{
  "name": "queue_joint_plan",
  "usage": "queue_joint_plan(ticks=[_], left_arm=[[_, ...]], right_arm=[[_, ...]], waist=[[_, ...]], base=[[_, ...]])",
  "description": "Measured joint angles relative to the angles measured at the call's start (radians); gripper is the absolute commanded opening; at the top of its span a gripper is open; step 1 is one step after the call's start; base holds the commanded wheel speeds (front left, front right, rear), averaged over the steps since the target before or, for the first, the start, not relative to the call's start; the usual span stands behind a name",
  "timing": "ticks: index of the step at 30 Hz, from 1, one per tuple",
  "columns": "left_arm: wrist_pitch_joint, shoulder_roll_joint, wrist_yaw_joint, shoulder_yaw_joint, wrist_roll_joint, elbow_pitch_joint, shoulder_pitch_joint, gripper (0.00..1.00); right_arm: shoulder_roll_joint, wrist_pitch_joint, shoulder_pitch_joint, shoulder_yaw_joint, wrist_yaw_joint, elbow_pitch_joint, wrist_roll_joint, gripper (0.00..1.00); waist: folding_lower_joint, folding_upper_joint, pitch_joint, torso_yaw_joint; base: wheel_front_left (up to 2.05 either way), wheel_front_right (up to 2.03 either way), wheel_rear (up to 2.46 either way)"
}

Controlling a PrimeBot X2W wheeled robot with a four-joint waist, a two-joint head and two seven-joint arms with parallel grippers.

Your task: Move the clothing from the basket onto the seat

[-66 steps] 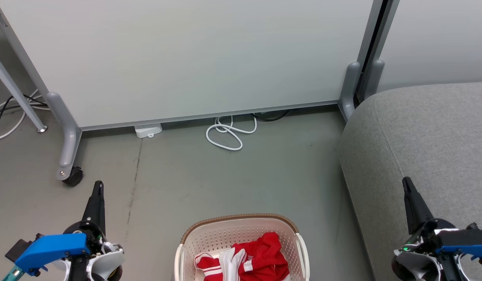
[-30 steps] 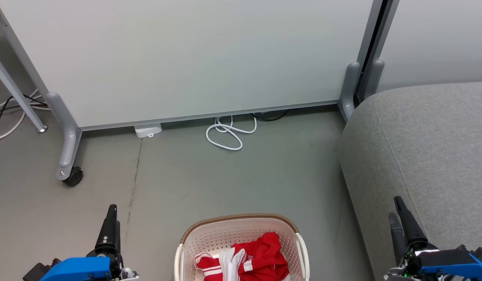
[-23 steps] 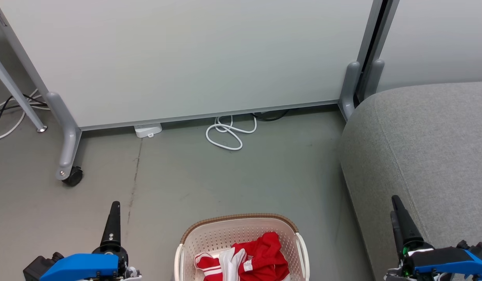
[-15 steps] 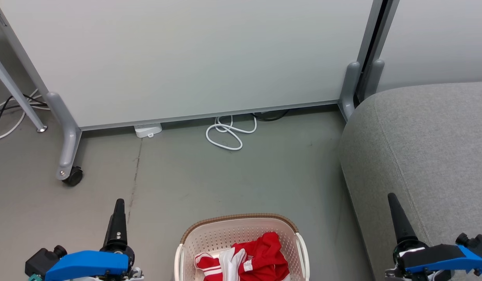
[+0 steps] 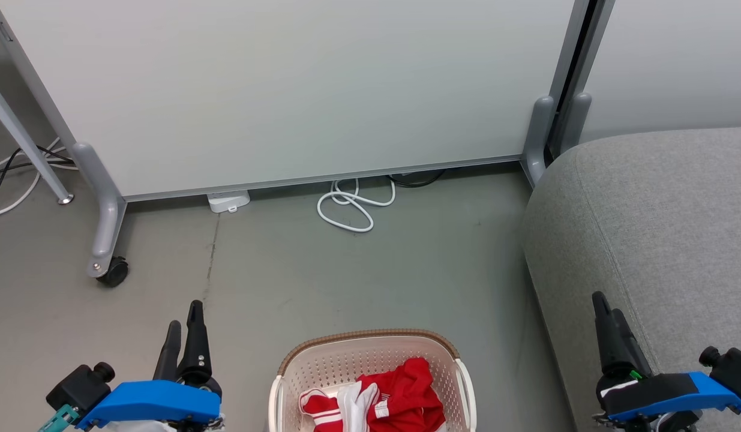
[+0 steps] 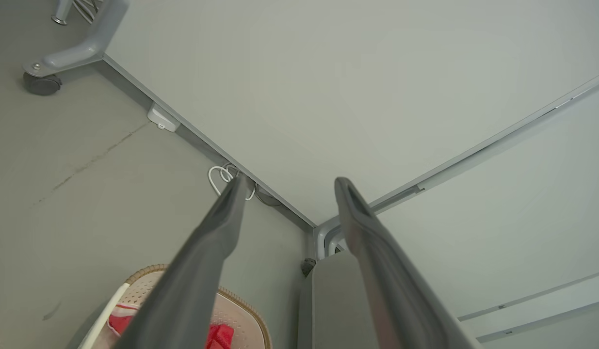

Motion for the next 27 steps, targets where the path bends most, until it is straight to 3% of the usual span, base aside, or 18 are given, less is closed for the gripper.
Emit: queue_joint_plan(ticks=[27], left_arm=[[-0.08, 0.017, 0.004, -0.053, 0.367, 0.006, -0.013, 1.0]], right_arm=[[-0.002, -0.076, -0.003, 0.004, 0.001, -0.012, -0.382, 1.0]], waist=[[0.0001, 0.0, 0.007, 0.011]], base=[[0.0, 0.0, 0.0]])
